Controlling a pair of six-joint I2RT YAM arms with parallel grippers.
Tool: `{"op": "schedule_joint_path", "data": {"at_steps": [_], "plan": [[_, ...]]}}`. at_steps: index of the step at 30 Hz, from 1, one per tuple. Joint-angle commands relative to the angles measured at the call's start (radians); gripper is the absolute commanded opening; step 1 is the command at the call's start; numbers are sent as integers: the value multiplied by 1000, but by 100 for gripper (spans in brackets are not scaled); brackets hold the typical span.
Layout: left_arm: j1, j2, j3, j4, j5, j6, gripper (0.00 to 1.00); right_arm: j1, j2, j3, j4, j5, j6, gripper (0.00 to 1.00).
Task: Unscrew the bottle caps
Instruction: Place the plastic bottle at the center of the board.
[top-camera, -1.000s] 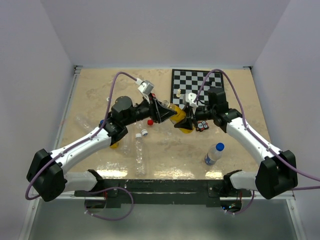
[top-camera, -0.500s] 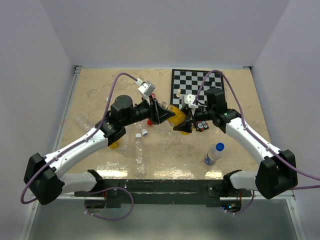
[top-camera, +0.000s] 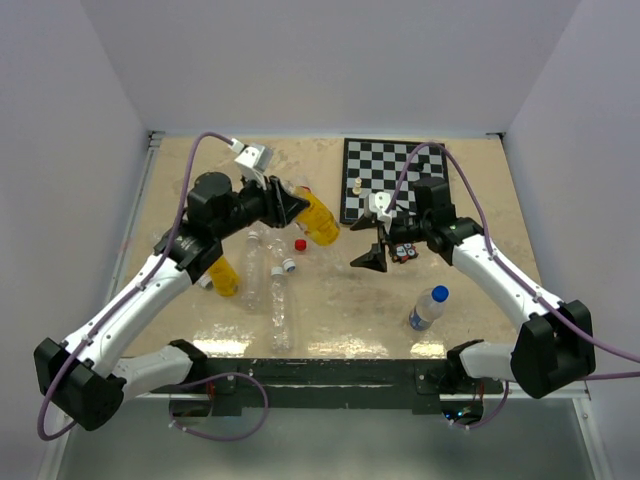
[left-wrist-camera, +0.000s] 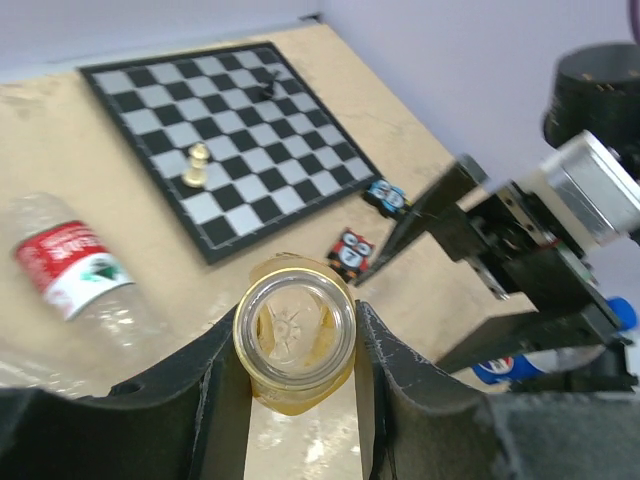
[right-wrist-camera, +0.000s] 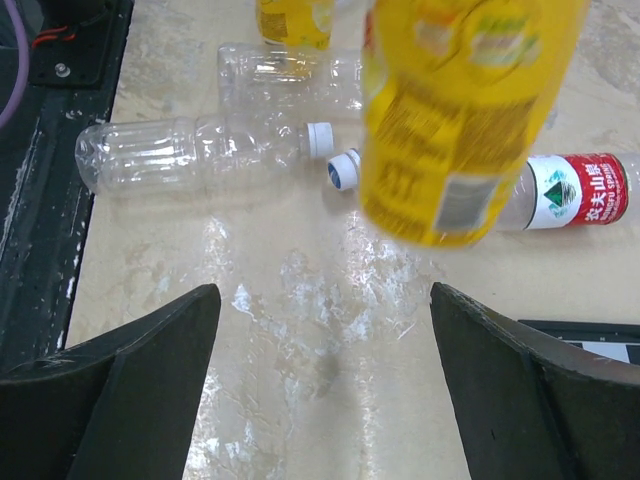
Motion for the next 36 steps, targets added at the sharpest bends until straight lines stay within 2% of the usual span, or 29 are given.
{"op": "schedule_joint_path", "data": {"at_steps": [1,6,12,23,36], "plan": [[54,-32,103,-93,-92,109,1,-3,-34,36,-37,13,-37,90],[85,-5,178,-168,-172,177,1,-3,-41,38,-44,28,-57,90],[163,15,201,-178,-166,198,1,-3,-44,38,-51,39,-70,90],[281,67,223,-149,-185,235,1,-3,-54,35,-54,44,-87,90],[353,214,267,-70,-278,289,1,-3,-55,33,-63,44,-102,89]]}}
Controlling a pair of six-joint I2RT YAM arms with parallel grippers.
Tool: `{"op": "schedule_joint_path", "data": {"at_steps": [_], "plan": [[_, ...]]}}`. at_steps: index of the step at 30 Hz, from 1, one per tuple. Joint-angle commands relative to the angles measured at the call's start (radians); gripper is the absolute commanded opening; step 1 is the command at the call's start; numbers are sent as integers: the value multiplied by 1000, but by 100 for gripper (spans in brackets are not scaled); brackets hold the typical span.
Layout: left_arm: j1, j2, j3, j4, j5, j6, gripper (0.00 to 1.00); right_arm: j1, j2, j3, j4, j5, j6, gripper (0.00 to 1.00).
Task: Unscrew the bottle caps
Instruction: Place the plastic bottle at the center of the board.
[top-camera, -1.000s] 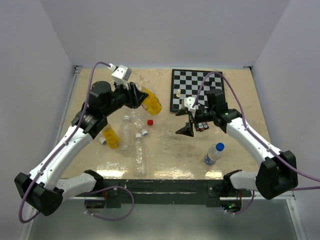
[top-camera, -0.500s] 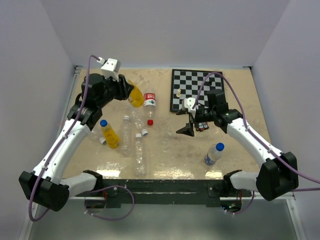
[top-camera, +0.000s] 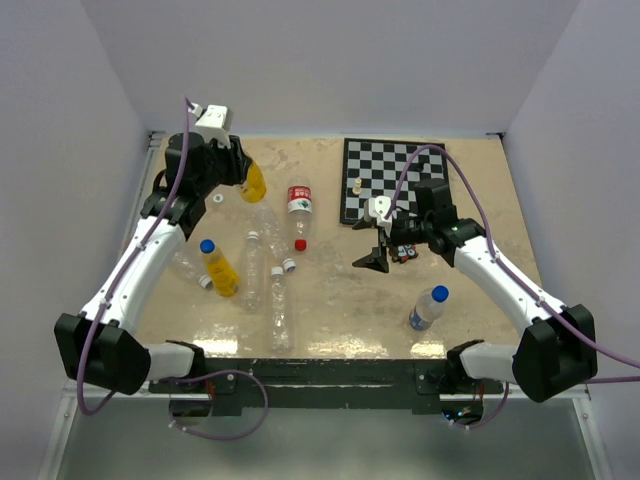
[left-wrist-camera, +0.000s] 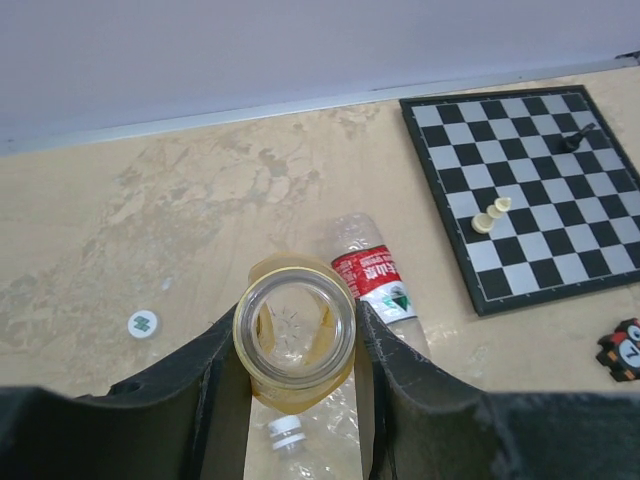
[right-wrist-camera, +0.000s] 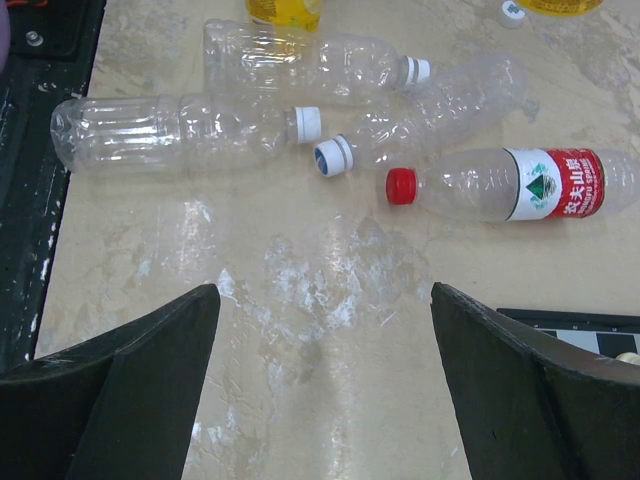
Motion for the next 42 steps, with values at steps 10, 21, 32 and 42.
{"op": "schedule_joint_path", "data": {"at_steps": [10,21,32,42], "plan": [[117,254,141,185,-42,43,1,-3,-41,35,-25,-3,-34,89],[204,483,273,201,64,9,3,-2,-39,35,-31,-11,-45,89],[237,584,295,199,70,6,14,-2,-22,32,-33,-8,-49,89],[237,573,321,133,41,0,69,4,-21,33,-34,-8,-54,89]]}}
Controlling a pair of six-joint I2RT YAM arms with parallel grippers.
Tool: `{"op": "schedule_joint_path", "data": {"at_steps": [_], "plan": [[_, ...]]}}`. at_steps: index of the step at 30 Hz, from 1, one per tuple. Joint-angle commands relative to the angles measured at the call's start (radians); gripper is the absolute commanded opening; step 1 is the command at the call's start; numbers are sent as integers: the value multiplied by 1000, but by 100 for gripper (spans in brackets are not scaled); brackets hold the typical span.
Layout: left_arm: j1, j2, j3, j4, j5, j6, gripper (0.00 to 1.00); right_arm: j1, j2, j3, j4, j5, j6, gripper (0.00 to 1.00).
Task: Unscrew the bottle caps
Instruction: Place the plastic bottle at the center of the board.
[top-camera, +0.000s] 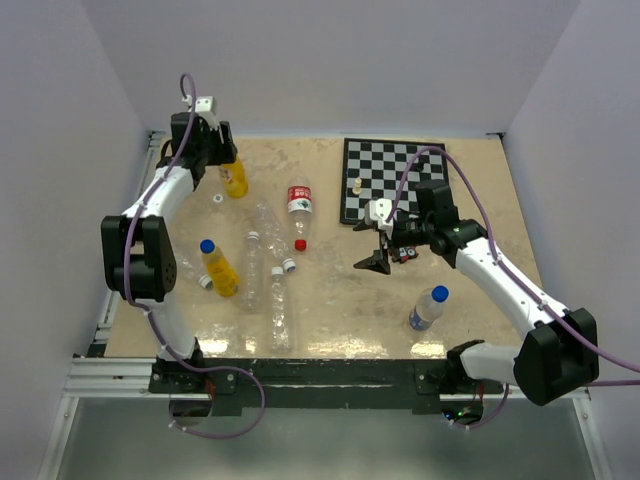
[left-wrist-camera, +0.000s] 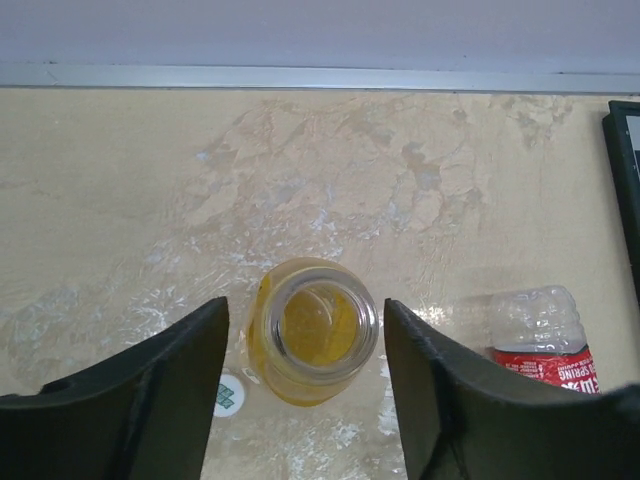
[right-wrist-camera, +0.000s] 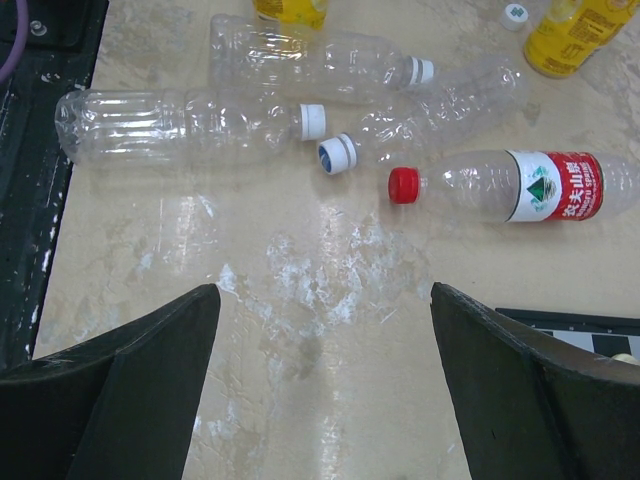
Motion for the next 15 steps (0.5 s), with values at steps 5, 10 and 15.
{"op": "schedule_joint_path", "data": {"at_steps": [5,10,15], "plan": [[8,-42,79,-37,-16,-12,80,3,-6,33,-5,-6,-20,89],[8,-107,86,-56,-33,-14,95,3,-6,33,-8,-3,-26,89],[9,-206,48,-54,-42,-14,100,3,-13,33,-16,2,-37,89]]}}
